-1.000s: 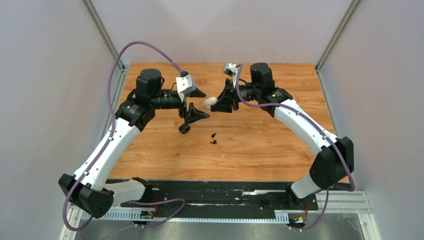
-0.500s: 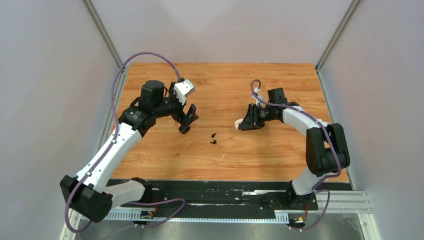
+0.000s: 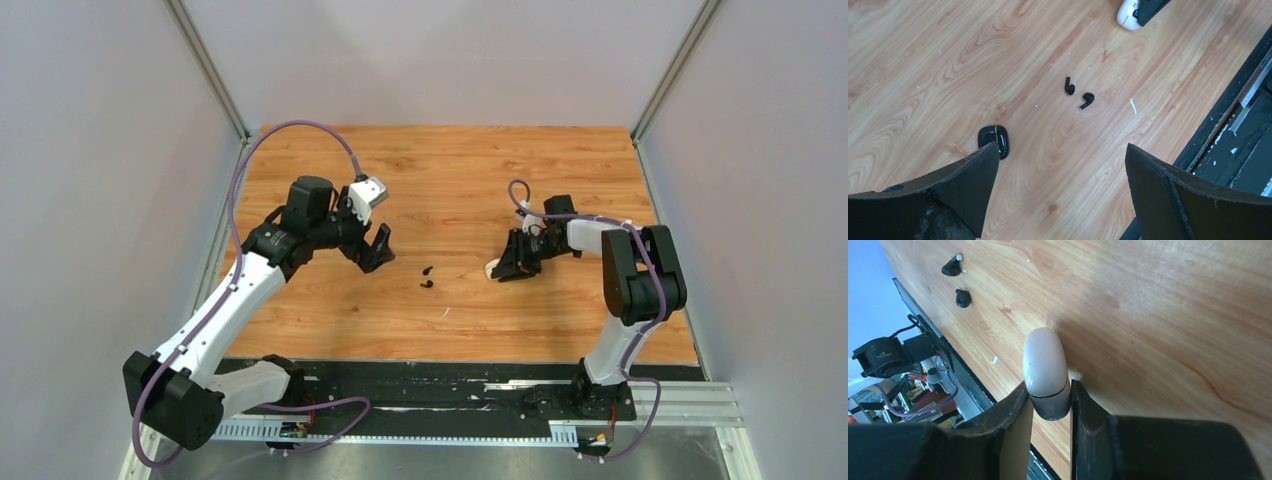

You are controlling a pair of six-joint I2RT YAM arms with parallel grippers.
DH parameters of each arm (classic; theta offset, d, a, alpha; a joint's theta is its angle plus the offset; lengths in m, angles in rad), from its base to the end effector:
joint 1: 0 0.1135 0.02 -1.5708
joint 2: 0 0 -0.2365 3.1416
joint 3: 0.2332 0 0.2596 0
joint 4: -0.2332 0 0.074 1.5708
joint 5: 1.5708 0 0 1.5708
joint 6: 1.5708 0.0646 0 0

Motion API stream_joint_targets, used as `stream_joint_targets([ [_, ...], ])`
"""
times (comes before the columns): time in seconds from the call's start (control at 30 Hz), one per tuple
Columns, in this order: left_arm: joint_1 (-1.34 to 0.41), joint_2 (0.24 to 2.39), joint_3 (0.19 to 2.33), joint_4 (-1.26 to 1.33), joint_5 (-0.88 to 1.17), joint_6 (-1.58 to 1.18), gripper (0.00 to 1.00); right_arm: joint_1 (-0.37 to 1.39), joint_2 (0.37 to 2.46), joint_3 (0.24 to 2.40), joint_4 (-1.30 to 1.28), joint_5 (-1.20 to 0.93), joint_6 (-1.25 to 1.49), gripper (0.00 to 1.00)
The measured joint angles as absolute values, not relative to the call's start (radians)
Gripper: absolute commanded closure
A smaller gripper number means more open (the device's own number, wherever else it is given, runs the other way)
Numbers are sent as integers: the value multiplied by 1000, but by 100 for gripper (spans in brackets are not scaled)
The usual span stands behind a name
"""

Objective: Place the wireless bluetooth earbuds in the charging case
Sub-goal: Place the charging case with the earbuds at the center of the board, then rotate the charging case at the center of the board.

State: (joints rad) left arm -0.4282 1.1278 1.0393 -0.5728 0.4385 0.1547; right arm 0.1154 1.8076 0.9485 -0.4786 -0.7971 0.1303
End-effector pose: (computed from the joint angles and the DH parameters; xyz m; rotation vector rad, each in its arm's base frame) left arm 0.2434 -0.1412 0.2832 0.8697 2.0571 -0.6381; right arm 0.3060 0.0820 0.0754 -0.1160 2.7732 1.1983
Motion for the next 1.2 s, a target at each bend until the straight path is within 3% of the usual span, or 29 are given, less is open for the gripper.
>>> stream_joint_targets([
  [0.1,-421,1123,1040,-576,453,157,0,115,1816,953,-477,-801,134,51],
  [0.23,-400,1123,1040,-581,450,152,0,110,1829,978,-497,-810,152,31],
  [0.47,-337,1124,1040,-584,415,110,0,35,1787,1016,-545,-736,177,9],
  [0.6,-295,1162,1042,-589,405,35,3,-60,1727,1018,-551,-654,206,7],
  [0.8,-262,1305,1033,-573,351,-79,9,-122,1589,1024,-558,-585,205,13],
  [1.2,-246,1649,1036,-469,312,-147,7,-88,1453,1013,-566,-728,174,24],
])
